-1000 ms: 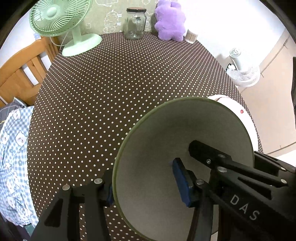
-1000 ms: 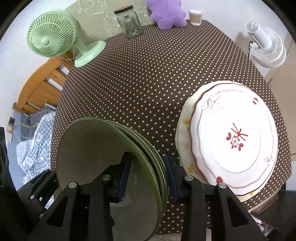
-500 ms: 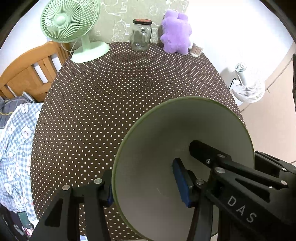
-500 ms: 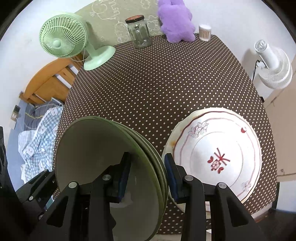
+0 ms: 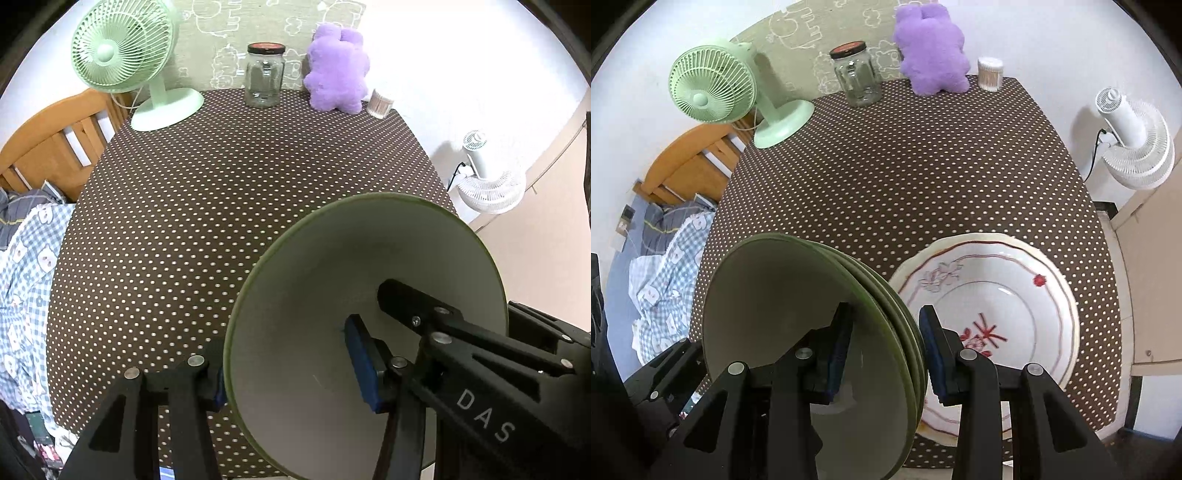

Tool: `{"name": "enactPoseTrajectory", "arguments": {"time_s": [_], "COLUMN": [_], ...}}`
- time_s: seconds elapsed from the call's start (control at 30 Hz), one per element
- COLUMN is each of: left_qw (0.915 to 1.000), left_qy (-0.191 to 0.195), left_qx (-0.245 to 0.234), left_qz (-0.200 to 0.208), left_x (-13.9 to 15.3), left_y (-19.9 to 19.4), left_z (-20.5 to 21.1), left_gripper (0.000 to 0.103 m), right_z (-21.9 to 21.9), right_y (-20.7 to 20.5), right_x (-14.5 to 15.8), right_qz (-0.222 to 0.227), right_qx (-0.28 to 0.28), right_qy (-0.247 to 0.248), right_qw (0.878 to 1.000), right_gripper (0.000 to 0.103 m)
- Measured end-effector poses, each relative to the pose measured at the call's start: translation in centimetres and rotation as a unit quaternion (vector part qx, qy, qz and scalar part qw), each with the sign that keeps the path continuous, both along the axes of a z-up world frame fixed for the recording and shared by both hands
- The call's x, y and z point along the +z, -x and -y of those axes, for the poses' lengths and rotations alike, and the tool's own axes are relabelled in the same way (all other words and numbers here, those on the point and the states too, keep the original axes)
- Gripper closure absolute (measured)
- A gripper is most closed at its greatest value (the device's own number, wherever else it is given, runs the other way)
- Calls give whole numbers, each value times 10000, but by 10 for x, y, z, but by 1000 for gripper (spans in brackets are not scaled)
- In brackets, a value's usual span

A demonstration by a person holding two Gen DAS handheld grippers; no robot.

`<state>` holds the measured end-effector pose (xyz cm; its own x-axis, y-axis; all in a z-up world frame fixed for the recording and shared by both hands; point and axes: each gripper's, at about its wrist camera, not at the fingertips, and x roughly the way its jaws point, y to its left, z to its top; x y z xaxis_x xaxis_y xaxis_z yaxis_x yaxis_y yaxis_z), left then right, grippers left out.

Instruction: Organize plates and bowls

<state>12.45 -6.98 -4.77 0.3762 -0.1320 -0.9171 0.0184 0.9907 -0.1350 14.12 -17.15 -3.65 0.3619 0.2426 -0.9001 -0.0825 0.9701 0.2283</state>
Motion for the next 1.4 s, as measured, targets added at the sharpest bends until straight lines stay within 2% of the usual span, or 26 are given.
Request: {"name": "enactPoseTrajectory", "arguments": {"time_s": [0.37, 0.83, 1.2, 1.4], "left_qw": [10000, 9995, 9983, 9983], "left_qy": [21, 89, 104, 70], "left_qx": [-9, -48, -35, -163], "left_qz": [-56, -314, -580, -549], "left_x": [-5, -23, -38, -40], "left_y": [-12, -30, -41, -48], "left_z": [41, 83, 94, 108], "left_gripper": [50, 50, 51, 51], "right_z": [41, 87, 100, 107], "right_y": [-8, -19, -28, -29], "right_x": [-3, -21, -38, -40], "right_qz": [-50, -300, -594, -637], "right_qx": [-4, -111, -164, -311], "right_qy": [1, 15, -32, 13], "right_qw": [10000, 9995, 9981, 9975], "right_gripper": [62, 62, 62, 62]}}
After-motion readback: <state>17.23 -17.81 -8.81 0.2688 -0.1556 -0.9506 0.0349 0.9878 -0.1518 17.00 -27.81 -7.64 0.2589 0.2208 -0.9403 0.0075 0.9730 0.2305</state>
